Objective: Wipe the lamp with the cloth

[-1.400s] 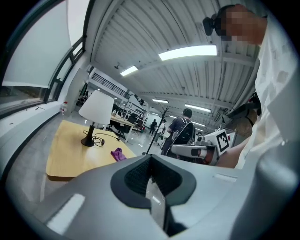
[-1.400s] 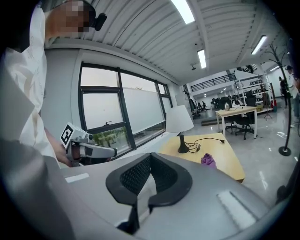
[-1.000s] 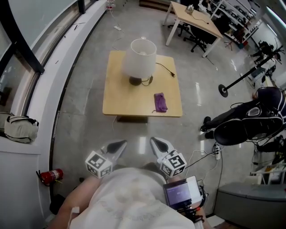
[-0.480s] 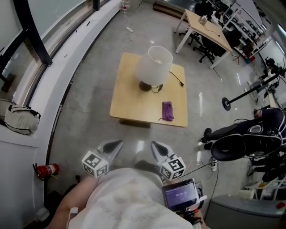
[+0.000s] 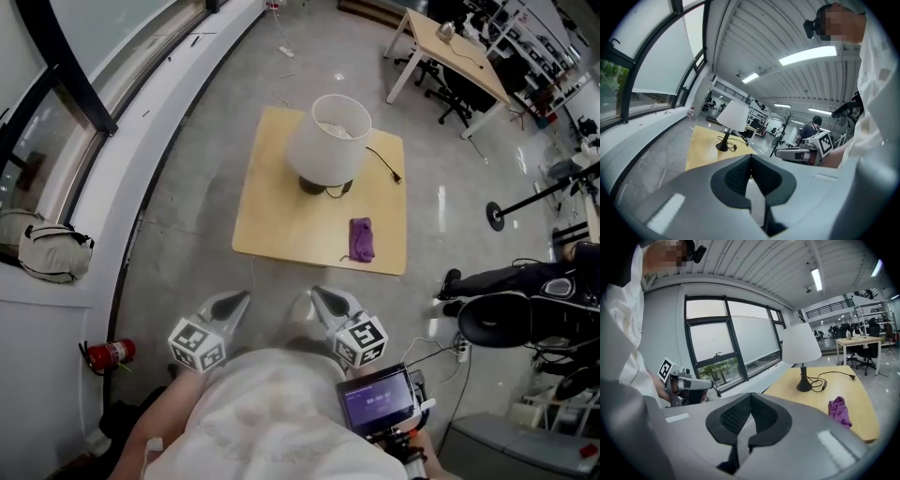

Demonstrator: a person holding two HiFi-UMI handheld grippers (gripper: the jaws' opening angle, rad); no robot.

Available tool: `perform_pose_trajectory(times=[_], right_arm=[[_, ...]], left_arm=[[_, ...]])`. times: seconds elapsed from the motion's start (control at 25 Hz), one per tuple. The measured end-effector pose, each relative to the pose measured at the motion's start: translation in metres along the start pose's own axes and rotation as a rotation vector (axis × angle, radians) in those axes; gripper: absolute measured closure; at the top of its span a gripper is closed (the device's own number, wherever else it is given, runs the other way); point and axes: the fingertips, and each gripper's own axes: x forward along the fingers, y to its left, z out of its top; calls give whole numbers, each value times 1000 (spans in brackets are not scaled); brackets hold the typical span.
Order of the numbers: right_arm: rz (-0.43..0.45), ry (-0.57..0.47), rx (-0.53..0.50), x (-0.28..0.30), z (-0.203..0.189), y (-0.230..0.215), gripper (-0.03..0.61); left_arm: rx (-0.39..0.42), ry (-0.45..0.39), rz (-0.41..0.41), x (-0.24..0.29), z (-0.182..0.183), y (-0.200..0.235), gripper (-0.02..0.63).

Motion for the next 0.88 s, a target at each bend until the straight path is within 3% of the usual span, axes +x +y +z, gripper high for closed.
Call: perform_pose_trajectory(times=[0.48,0.88], right_arm=[[-70,54,73,10,-4,-124,563],[-194,167,103,16,-40,-223,565]], left_arm=[[63,112,-81,132,32,-18,614],[77,199,-75,190,38,-20,614]])
